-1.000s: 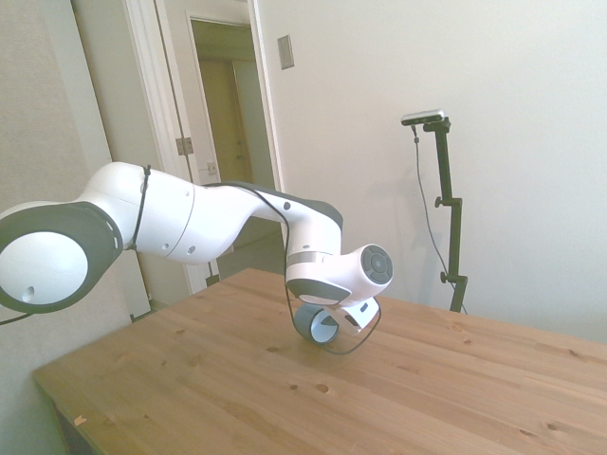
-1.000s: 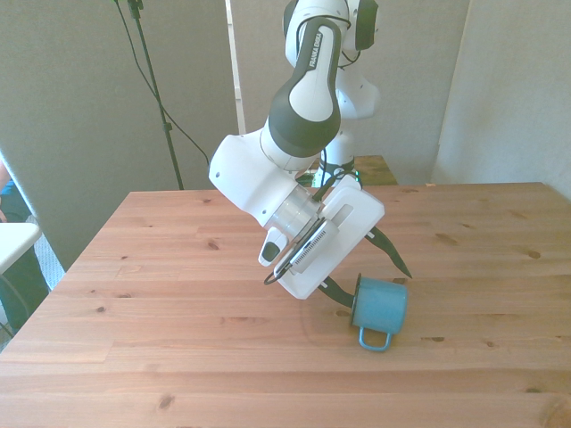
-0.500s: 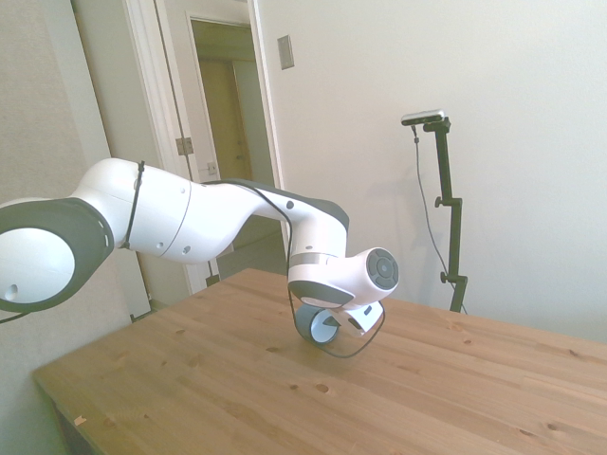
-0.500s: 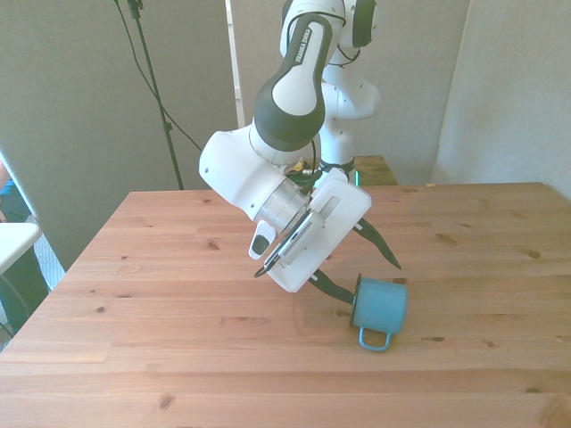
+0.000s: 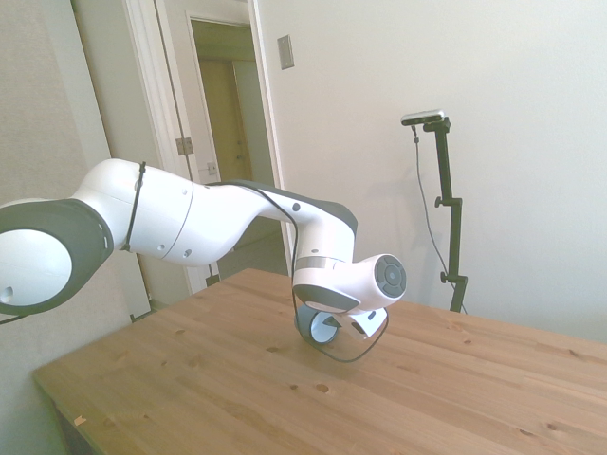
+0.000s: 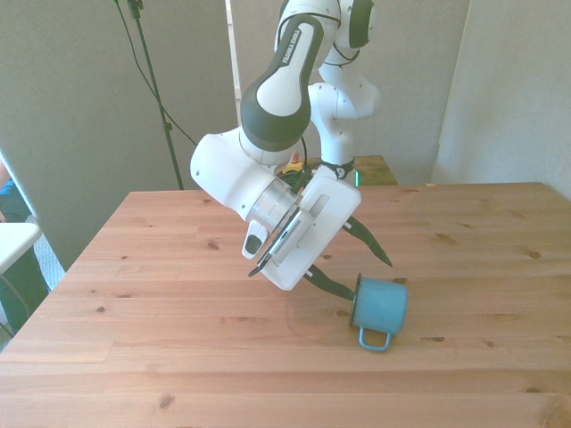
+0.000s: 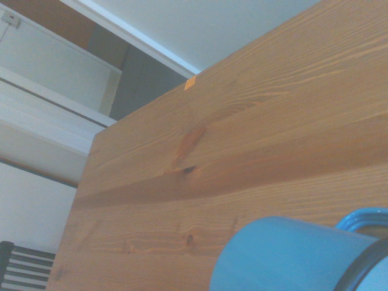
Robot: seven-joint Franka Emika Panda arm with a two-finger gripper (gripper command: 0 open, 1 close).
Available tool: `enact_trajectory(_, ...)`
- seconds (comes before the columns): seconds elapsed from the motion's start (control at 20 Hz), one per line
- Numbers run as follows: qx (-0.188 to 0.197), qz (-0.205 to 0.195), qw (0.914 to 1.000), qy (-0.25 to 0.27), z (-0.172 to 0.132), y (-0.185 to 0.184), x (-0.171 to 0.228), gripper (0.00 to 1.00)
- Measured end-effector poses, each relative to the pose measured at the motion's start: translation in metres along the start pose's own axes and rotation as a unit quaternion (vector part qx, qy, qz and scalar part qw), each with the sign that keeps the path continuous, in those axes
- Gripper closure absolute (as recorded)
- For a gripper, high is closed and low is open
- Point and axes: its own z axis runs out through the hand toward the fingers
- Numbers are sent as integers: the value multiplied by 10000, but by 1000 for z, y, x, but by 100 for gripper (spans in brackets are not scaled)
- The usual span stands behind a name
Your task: Flip the mug upright
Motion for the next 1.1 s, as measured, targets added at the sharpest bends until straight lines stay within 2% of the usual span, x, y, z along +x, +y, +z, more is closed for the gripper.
enact_trajectory(0.65,40,6,9999,-144,18,3,11,100)
enact_trajectory(1.1,54,3,9998,-176,17,3,11,100)
